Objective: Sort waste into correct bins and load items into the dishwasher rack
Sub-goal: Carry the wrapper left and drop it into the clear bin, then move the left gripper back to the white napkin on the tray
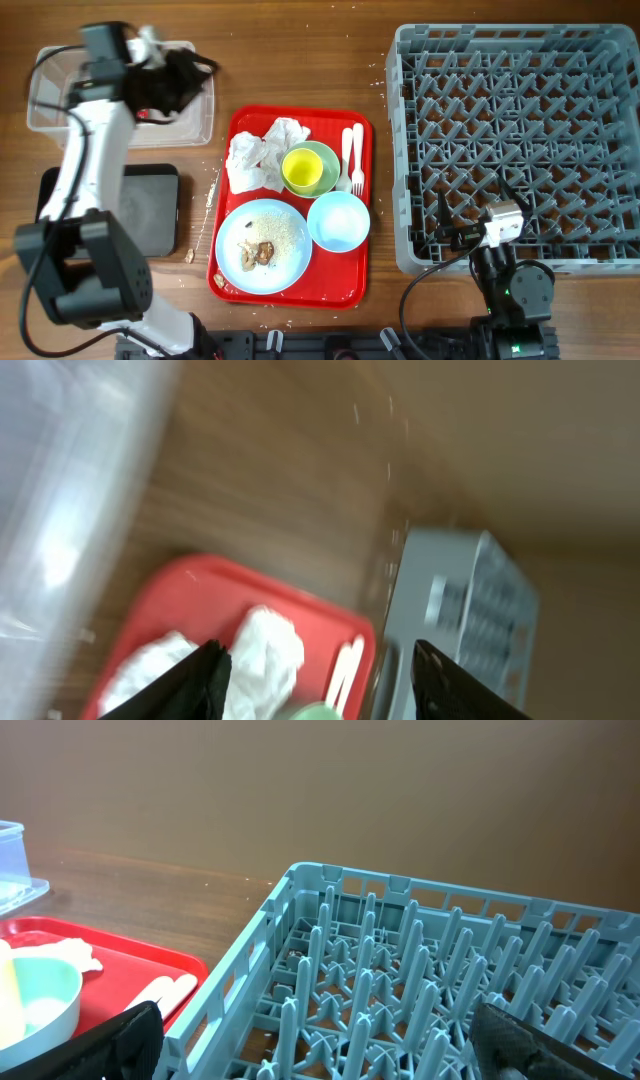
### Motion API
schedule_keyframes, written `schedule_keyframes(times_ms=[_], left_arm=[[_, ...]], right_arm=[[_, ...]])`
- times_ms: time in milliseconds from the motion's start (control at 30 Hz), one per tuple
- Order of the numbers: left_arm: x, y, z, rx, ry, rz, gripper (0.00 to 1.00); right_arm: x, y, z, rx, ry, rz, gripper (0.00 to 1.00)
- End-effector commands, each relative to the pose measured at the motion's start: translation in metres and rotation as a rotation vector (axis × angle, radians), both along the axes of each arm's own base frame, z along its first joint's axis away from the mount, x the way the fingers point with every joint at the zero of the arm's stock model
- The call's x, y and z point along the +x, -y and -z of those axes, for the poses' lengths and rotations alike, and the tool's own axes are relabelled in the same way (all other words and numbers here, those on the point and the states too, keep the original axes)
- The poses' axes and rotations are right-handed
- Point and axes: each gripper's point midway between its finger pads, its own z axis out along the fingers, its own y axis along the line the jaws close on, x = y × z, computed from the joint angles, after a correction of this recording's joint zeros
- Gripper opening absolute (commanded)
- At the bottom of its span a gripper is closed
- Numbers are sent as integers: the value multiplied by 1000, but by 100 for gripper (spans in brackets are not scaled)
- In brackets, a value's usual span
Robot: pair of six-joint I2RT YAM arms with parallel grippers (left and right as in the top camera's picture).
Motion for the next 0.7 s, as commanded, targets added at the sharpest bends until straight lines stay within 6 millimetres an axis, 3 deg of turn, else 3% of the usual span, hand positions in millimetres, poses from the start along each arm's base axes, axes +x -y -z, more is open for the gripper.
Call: schedule_keyframes(times_ms=[0,233,533,667], left_arm=[[-9,32,8,269,44,134,59],[-22,76,48,517,-19,227,64],[-28,85,129,539,-152,372,67],[-30,96,152,529,-172,414,68]], right_arm=[[1,3,1,-9,0,17,100],[1,3,1,-10,0,17,100],[1,3,1,-9,0,17,100],[1,3,1,-9,0,17,100]])
